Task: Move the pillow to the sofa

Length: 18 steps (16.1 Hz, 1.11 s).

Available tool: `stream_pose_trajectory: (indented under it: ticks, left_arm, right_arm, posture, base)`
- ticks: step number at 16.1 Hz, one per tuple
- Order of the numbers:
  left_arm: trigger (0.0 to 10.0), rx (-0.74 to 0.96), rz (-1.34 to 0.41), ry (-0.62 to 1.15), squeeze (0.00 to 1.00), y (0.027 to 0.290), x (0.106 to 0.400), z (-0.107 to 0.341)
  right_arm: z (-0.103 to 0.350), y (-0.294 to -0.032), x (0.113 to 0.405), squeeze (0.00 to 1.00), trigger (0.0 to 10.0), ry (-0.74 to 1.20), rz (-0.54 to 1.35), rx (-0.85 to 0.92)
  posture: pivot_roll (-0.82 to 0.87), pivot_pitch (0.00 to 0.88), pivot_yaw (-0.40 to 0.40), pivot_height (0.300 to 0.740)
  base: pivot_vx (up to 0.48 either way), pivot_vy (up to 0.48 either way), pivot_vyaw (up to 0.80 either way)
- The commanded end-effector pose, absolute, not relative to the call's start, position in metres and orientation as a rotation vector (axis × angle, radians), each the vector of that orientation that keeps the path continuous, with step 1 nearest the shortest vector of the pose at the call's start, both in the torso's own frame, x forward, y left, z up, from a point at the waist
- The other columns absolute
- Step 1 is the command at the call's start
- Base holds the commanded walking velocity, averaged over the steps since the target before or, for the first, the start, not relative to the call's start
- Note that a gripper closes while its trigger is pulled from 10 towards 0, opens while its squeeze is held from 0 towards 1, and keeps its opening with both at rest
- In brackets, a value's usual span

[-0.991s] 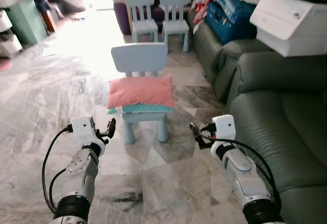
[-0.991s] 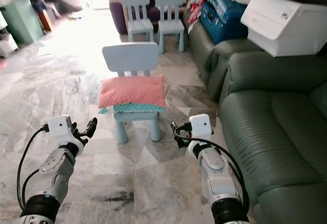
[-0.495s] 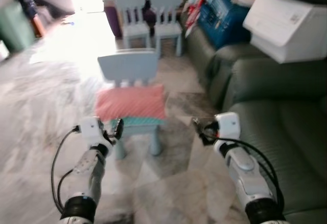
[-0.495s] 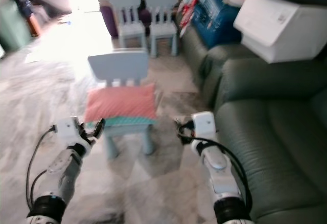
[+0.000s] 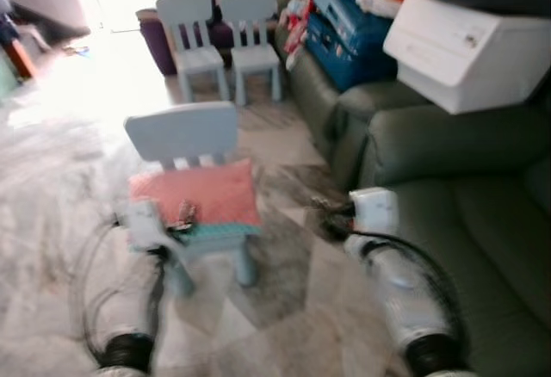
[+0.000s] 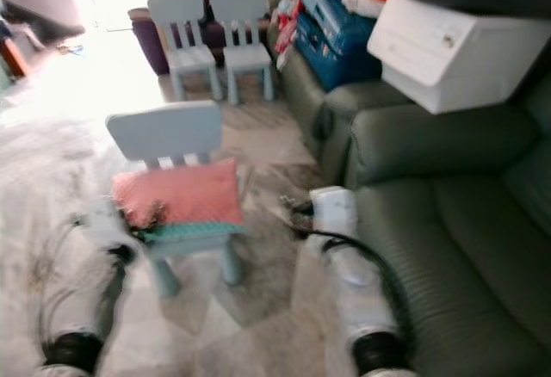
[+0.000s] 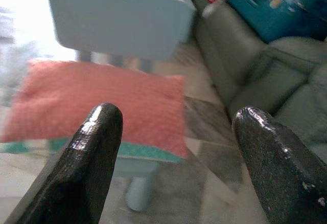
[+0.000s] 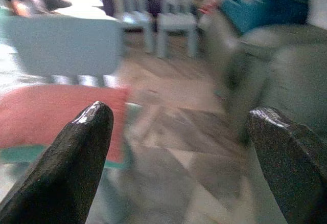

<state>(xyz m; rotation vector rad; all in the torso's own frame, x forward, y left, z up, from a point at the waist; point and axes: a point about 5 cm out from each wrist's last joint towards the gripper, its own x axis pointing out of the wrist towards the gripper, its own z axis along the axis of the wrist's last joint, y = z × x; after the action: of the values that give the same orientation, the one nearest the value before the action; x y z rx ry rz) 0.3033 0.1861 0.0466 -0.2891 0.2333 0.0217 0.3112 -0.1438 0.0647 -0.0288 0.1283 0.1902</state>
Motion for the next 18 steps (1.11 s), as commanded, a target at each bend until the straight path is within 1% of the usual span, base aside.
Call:
stream_pose_trajectory:
  ticks: [1,4,8,10,14,17,18]
  left_arm:
    - [10.0,-0.273,0.058,0.224,0.00,0.201,0.303,0.050]
    - [10.0,-0.291,0.064,0.254,0.00,0.200,0.302,0.047]
    - [10.0,-0.279,0.060,0.263,0.00,0.199,0.301,0.046]
    - [10.0,-0.263,0.064,0.255,0.00,0.199,0.302,0.047]
    - [10.0,-0.265,0.055,0.257,0.00,0.197,0.302,0.047]
    - [10.0,-0.262,0.035,0.280,0.00,0.193,0.302,0.045]
    - [10.0,-0.248,-0.001,0.318,0.00,0.188,0.301,0.040]
  right_arm:
    - [0.068,-0.133,0.313,0.00,10.0,0.112,0.208,-0.032]
    - [0.067,-0.133,0.312,0.00,10.0,0.114,0.204,-0.048]
    - [0.063,-0.135,0.311,0.00,10.0,0.141,0.190,-0.015]
    - [0.066,-0.134,0.310,0.00,10.0,0.108,0.198,-0.084]
    - [0.064,-0.138,0.308,0.00,10.0,0.109,0.178,-0.104]
    - [0.065,-0.139,0.308,0.00,10.0,0.086,0.181,-0.193]
    - [0.066,-0.145,0.308,0.00,10.0,0.079,0.121,-0.203]
  posture:
    - [-0.15,0.000,0.024,0.740]
    - [-0.15,0.000,0.023,0.740]
    - [-0.15,0.000,0.025,0.740]
    - [-0.15,0.000,0.027,0.740]
    - [-0.15,0.000,0.030,0.740]
    - [-0.15,0.000,0.030,0.740]
    - [-0.15,0.000,0.029,0.740]
  base:
    - [0.244,0.412,0.00]
    - [0.080,0.445,0.00]
    - [0.000,0.480,0.00]
    - [0.000,0.000,0.00]
    - [0.000,0.000,0.00]
    - [0.000,0.000,0.00]
    - [0.000,0.000,0.00]
